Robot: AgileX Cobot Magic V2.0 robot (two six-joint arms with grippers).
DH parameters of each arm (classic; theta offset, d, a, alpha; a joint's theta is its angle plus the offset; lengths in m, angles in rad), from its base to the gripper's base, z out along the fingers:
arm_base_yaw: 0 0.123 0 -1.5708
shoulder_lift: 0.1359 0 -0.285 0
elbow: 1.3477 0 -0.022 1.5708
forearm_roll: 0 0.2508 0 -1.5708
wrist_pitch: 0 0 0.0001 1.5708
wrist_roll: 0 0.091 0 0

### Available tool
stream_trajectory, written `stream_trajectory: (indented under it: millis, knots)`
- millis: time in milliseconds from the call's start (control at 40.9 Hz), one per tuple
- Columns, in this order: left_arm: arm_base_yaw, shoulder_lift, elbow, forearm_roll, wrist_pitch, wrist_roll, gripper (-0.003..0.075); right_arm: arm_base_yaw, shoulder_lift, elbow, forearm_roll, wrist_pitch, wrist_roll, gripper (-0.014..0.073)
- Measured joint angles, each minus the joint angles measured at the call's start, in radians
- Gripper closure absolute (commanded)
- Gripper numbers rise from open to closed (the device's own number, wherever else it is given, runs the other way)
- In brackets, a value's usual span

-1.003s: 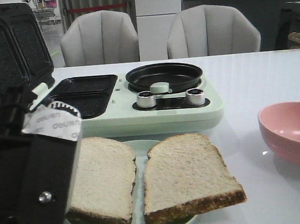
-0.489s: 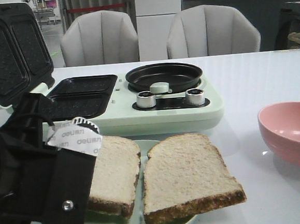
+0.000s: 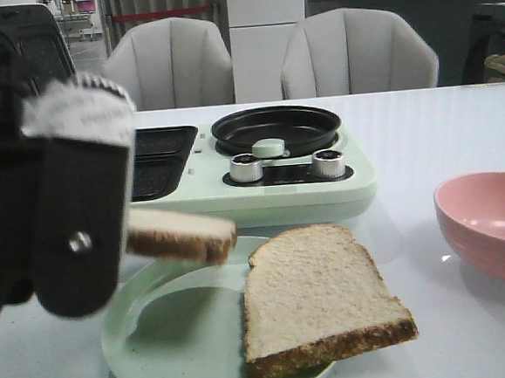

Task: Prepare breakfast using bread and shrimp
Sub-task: 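Grasp the bread slice nearest the sandwich maker with the left gripper, then lift the bread slice and lower it onto the sandwich maker plate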

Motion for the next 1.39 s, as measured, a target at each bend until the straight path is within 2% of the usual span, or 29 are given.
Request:
stream_trajectory:
  millis: [245,343,489,636,808,1223,1395]
  knots:
    - [0.036,-0.17,-0.008,0.084,0.045,0.0,0.062,0.0,0.0,0.0,0.0,0.0,0.0,0.0068]
    - [0.107,-0.174,-0.037,0.126,0.033,0.0,0.062,0.0,0.0,0.0,0.0,0.0,0.0,0.0068]
    - [0.243,-0.143,-0.115,0.193,-0.066,0.0,0.062,0.0,0.0,0.0,0.0,0.0,0.0,0.0068]
    - [0.391,-0.062,-0.219,0.214,-0.203,0.0,0.062,0.0,0.0,0.0,0.0,0.0,0.0,0.0068]
    - [0.524,0.071,-0.359,0.224,-0.289,0.0,0.062,0.0,0.0,0.0,0.0,0.0,0.0,0.0068]
    - [0.751,0.403,-0.657,0.243,-0.514,0.044,0.062,0.0,0.0,0.0,0.0,0.0,0.0,0.0068]
    - [0.818,0.527,-0.764,0.248,-0.567,0.045,0.062,0.0,0.0,0.0,0.0,0.0,0.0,0.0068]
